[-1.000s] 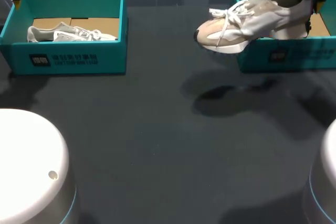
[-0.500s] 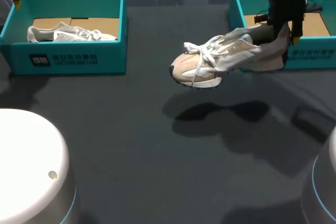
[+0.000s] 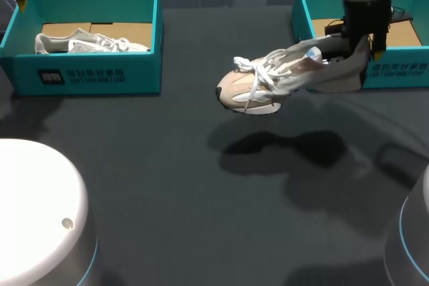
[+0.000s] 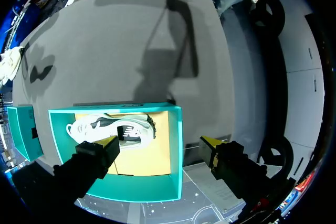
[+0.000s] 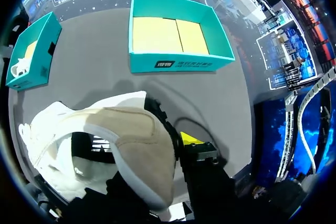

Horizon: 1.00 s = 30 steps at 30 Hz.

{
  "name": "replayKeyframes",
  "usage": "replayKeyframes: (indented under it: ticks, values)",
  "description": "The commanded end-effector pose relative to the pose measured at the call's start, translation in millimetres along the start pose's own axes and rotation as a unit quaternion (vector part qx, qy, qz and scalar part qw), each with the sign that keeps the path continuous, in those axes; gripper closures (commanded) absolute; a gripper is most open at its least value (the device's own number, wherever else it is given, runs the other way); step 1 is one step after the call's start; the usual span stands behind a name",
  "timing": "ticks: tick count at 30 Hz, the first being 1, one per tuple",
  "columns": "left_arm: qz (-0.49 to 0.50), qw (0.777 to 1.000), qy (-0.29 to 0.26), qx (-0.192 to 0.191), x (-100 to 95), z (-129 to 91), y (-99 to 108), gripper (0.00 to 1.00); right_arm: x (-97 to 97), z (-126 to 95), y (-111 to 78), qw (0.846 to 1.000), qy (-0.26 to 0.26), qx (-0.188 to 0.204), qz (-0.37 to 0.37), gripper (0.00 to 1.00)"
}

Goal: Take the shoe out of the shoebox, open the shoe tongue, remove and reinsert the insole, then place the shoe into the shoebox

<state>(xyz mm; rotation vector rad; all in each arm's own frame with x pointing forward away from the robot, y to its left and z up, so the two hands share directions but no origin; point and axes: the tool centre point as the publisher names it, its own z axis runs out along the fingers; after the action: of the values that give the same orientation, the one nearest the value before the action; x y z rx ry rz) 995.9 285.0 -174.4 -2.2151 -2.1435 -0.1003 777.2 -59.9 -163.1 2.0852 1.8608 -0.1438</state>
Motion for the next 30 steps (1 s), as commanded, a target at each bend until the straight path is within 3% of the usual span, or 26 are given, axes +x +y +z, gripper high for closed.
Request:
replayKeyframes:
  ticks: [1, 13, 18, 30]
  values:
    - [0.0, 1.0, 0.001, -0.001, 0.2, 0, 0, 0.0, 24.9, 10, -18.1, 1.0, -0.017, 0.0, 0.009, 1.0]
    - [0.0, 1.0, 0.001, -0.001, 0.2, 0, 0, 0.0, 68.9, 45, -77.5, 1.0, -0.012, 0.014, 0.025, 1.0]
    - [0.0, 1.0, 0.001, -0.001, 0.2, 0, 0, 0.0, 89.3, 63, -92.3, 1.0, -0.008, 0.022, 0.02, 1.0]
    - [0.0, 1.0, 0.001, -0.001, 0.2, 0, 0, 0.0, 106.8, 95, -125.1, 0.998, -0.001, 0.039, 0.038, 1.0]
